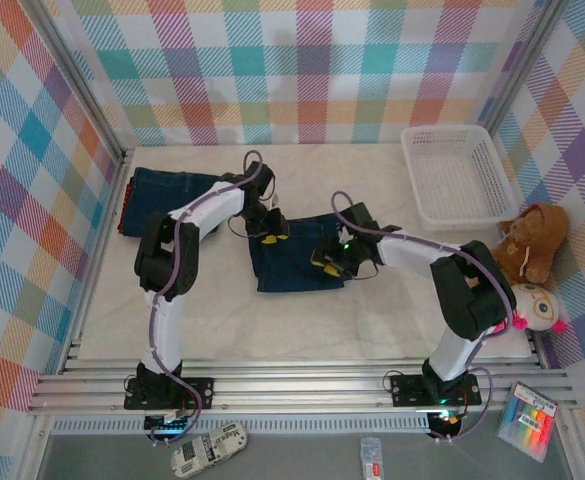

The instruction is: Fold and stack the skirts

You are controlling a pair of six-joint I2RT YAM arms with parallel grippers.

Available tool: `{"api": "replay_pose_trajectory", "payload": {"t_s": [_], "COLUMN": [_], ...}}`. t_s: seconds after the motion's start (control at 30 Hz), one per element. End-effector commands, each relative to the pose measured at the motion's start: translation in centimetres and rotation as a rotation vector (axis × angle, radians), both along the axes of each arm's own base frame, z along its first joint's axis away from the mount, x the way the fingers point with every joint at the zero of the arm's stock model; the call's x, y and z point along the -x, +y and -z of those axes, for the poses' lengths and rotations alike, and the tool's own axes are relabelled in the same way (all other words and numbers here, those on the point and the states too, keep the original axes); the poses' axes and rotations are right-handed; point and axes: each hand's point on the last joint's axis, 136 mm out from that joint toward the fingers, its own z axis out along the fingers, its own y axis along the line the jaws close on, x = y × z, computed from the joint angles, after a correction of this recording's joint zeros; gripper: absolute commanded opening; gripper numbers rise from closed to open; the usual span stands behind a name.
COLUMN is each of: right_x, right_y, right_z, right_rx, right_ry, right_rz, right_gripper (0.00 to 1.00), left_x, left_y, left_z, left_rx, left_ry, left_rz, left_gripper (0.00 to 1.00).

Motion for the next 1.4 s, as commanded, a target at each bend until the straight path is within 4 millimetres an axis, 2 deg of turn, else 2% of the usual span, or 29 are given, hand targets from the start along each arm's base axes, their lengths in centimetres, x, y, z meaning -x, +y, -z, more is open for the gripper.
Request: {"api": "replay_pose_trajectory", "payload": {"t_s": [0.0, 0.07, 0.17, 0.37, 0.63, 0.73, 0.8, 0.9, 1.07, 1.2, 1.27, 1.37], "right_x": [-3.5, -4.5, -5.7, -7.1, -8.0, -8.1, -8.3, -8.4, -8.9, -9.4, -10.0, -11.0], "right_y": [-2.3, -2.7, -2.0, -0.5, 1.4, 2.3, 2.6, 3.2, 3.6, 4.4, 4.6, 4.8], "right_z": [-1.7, -2.1, -2.3, -0.9, -0.4, -1.3, -2.5, -4.1, -5.7, -8.7, -9.6, -8.9], "right_rx": [0.034, 0.075, 0.087, 0.113, 0.051, 0.024, 0.031, 0.015, 0.008, -0.031, -0.033, -0.015], "right_ry": [-0.107, -0.177, -0.275, -0.356, -0.394, -0.451, -0.510, -0.550, -0.574, -0.641, -0.656, -0.645], "right_rz": [0.059, 0.002, -0.133, -0.325, -0.439, -0.480, -0.501, -0.530, -0.533, -0.523, -0.517, -0.514], "right_gripper": [0.47, 0.48, 0.47, 0.46, 0.45, 0.38, 0.21, 0.13, 0.02, 0.00, 0.00, 0.00], "left_x": [1.3, 2.0, 3.9, 6.4, 7.2, 7.2, 7.1, 6.9, 6.3, 5.8, 5.2, 4.6], "left_y": [2.2, 3.2, 4.1, 4.0, 2.7, 2.8, 2.9, 2.9, 3.4, 3.3, 3.3, 4.0], "left_z": [-4.1, -4.4, -3.7, -1.6, -1.2, -0.8, -0.9, -1.4, -1.5, -2.1, -2.4, -1.6], "left_rx": [0.059, 0.101, 0.103, 0.143, 0.178, 0.170, 0.171, 0.171, 0.124, 0.132, 0.132, 0.074], "left_ry": [-0.045, -0.051, -0.029, 0.040, 0.057, 0.061, 0.056, 0.039, 0.023, -0.002, -0.021, -0.016], "left_rz": [-0.063, -0.119, -0.155, -0.192, -0.196, -0.215, -0.226, -0.225, -0.221, -0.233, -0.237, -0.263], "left_gripper": [0.42, 0.43, 0.43, 0.43, 0.43, 0.43, 0.44, 0.52, 0.67, 0.88, 0.89, 0.85]}}
